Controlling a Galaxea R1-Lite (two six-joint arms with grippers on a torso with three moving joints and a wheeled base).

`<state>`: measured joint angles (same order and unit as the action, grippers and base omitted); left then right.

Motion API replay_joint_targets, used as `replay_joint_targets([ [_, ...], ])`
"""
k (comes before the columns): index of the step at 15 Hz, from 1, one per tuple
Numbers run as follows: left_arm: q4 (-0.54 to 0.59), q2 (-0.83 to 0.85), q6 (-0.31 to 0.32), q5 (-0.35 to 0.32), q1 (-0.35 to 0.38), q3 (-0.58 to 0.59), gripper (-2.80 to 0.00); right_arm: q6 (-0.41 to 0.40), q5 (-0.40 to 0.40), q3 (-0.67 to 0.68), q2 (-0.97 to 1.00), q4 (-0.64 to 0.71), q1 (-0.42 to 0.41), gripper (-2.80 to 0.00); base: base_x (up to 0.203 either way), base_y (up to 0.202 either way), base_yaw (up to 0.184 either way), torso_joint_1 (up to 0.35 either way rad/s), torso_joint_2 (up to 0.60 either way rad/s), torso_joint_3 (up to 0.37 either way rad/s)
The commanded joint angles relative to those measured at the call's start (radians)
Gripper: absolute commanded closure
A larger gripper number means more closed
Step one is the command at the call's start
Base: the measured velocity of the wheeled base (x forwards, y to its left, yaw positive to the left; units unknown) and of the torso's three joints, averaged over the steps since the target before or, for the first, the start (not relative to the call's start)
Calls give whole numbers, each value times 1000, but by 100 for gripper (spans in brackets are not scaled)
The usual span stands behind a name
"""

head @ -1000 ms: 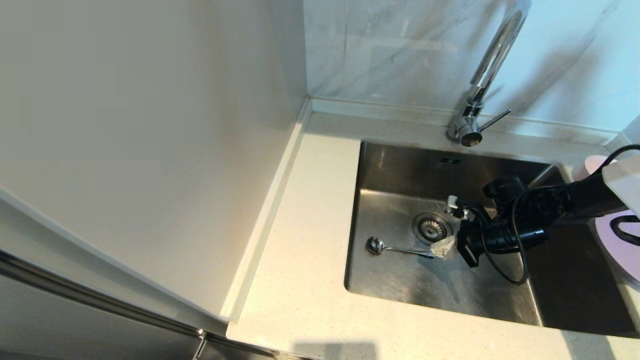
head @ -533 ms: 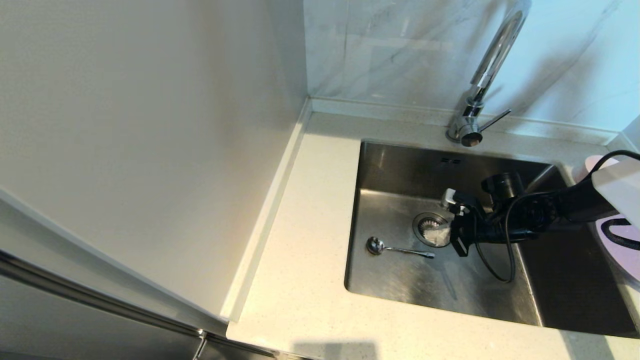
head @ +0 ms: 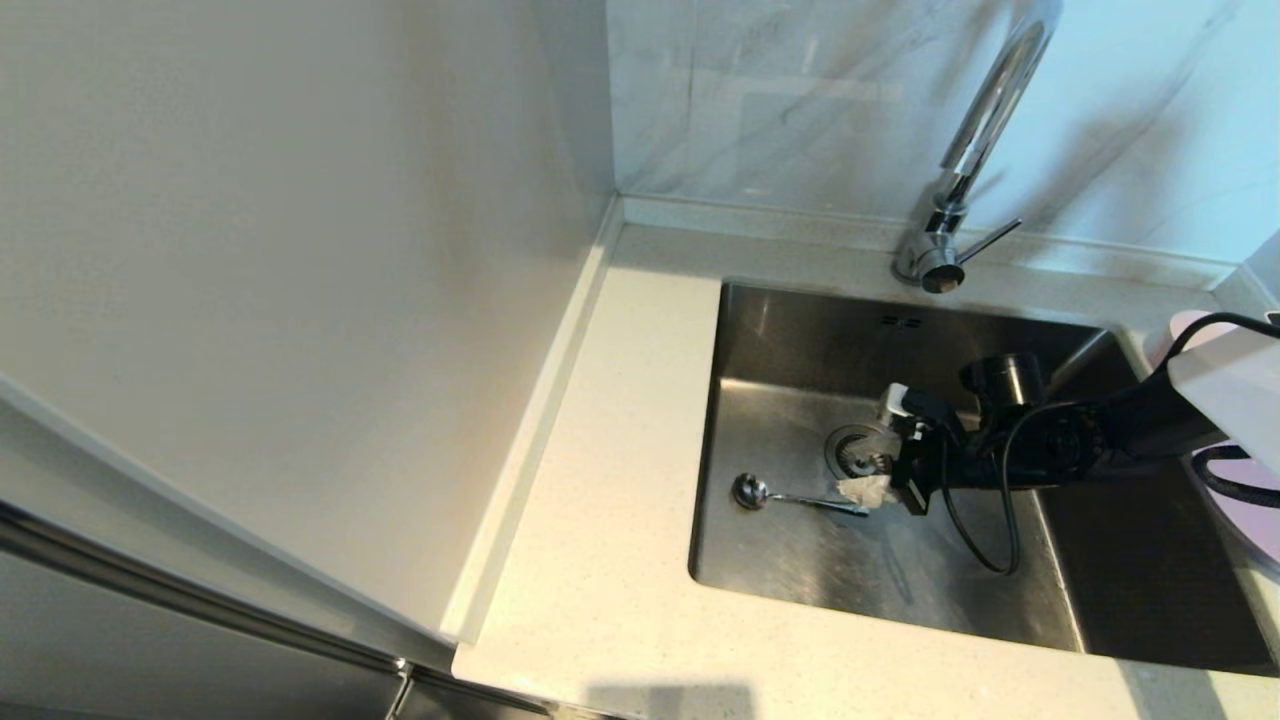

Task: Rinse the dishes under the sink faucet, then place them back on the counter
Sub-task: Put a spoon back to the table from the sink

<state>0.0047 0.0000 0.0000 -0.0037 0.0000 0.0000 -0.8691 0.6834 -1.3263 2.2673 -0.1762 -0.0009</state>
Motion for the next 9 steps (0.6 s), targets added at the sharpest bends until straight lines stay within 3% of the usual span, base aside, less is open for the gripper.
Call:
replay_joint_targets([
  [1, 0, 0, 0, 1, 0, 0, 0, -5, 5, 7, 5, -12, 1, -280, 0, 0, 0, 0, 0, 0],
  [9, 0, 0, 0, -1, 0, 0, 0, -7, 4, 9, 30, -22, 12, -280, 0, 0, 0, 0, 0, 0],
])
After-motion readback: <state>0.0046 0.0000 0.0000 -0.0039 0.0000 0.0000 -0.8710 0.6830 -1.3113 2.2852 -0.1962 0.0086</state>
